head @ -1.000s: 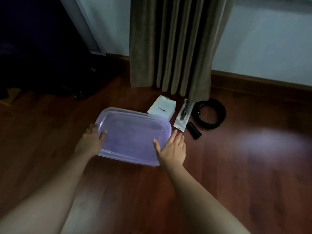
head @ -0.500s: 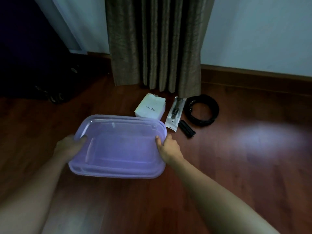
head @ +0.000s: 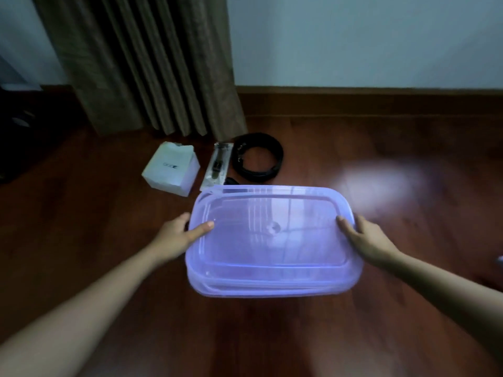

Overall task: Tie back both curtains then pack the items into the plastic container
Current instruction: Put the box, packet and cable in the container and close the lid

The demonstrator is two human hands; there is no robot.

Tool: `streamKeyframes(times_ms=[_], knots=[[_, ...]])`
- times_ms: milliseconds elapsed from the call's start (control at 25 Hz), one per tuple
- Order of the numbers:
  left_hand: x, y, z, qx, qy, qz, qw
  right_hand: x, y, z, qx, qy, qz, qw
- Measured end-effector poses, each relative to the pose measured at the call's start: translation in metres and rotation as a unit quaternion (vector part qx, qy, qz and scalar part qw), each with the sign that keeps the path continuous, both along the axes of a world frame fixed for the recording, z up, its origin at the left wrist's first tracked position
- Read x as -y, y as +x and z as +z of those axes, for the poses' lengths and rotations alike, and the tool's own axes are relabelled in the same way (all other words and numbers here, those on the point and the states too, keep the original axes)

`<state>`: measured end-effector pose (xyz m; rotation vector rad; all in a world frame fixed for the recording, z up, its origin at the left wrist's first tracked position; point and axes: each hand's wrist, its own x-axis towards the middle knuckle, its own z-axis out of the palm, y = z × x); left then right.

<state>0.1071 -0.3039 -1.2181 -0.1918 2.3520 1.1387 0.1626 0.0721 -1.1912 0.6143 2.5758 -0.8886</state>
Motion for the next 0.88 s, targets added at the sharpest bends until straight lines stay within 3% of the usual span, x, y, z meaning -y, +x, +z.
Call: streamKeyframes(times_ms=[200,400,520,600,720,800,880], knots=[[-0.051,0.011,-0.014,-0.023,0.000,-0.012,1.000,-0.043,0.015,-0.014,-0.007,-0.013,-0.031,0.999],[-0.049,0.017,-0.018,-0.033,-0.044,-0.002,0.998,-0.040,0.024,-0.039,-0.018,-0.016,-0.030,0.999],[-0.051,0.017,-0.014,-0.022,-0.129,-0.020,0.991,-0.040,0.025,-0.043,-0.030,-0.029,-0.037,0.998],[-0.058,0.021,-0.006,-0.073,-0.226,-0.048,0.970,-0.041,0.028,-0.043,-0.037,-0.092,-0.062,0.993],[-0.088,0.047,0.015,-0.223,-0.173,-0.124,0.951,-0.045,0.050,-0.050,-0.073,-0.298,-0.114,0.945],[-0.116,0.071,0.019,-0.230,-0.182,-0.261,0.920,-0.052,0.069,-0.071,-0.050,-0.357,-0.133,0.923],[-0.131,0.085,0.009,-0.216,-0.225,-0.280,0.908,-0.051,0.082,-0.077,-0.046,-0.376,-0.143,0.914]])
